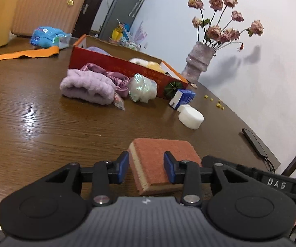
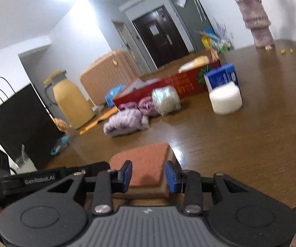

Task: Organize soft objects
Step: 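Close the right tool on the orange-and-beige sponge, then carry the sponge with the right tool into the box and release, then move the right tool back to the lavender fuzzy hair band, then close the right tool on the lavender fuzzy hair band, then carry the lavender hair band into the box and release it, then move the right tool back to the pink satin scrunchie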

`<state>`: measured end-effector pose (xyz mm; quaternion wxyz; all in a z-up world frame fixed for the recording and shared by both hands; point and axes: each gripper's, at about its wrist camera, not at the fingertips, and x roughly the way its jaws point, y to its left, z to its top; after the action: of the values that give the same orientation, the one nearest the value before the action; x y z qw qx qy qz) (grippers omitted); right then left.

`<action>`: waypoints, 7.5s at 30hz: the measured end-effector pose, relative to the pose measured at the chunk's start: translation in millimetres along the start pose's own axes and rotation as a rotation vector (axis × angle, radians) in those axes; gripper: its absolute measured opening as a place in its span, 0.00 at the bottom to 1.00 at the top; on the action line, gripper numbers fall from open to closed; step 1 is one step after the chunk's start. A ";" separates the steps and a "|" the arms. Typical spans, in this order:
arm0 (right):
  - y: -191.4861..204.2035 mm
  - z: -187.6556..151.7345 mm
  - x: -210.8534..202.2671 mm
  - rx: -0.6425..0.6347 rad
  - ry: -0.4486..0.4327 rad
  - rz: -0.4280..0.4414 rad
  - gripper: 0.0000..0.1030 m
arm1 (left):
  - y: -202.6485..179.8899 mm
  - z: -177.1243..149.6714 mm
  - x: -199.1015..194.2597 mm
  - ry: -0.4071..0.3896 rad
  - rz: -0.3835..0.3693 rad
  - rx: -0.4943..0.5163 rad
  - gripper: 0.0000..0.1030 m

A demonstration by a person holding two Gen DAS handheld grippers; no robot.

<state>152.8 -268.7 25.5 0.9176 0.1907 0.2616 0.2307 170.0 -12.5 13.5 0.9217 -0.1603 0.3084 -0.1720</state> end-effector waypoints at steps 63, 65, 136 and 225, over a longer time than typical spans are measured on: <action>-28.2 220.5 81.2 -0.212 -0.136 -0.255 0.56 | -16.1 204.9 108.6 -0.092 0.033 0.154 0.64; -18.5 209.5 66.2 -0.253 -0.161 -0.244 0.61 | -17.6 191.5 80.2 -0.141 0.085 0.209 0.74; 54.3 58.5 177.2 -0.134 0.045 0.032 0.16 | 114.3 73.2 55.7 -0.057 0.002 -0.219 0.18; 3.4 257.5 126.0 -0.102 0.029 -0.127 0.56 | 16.9 230.2 60.0 -0.139 0.249 0.305 0.47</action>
<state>393.4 -259.0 181.2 0.9351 0.1235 0.2742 0.1876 362.3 21.1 150.5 0.9685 0.0090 0.2321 -0.0900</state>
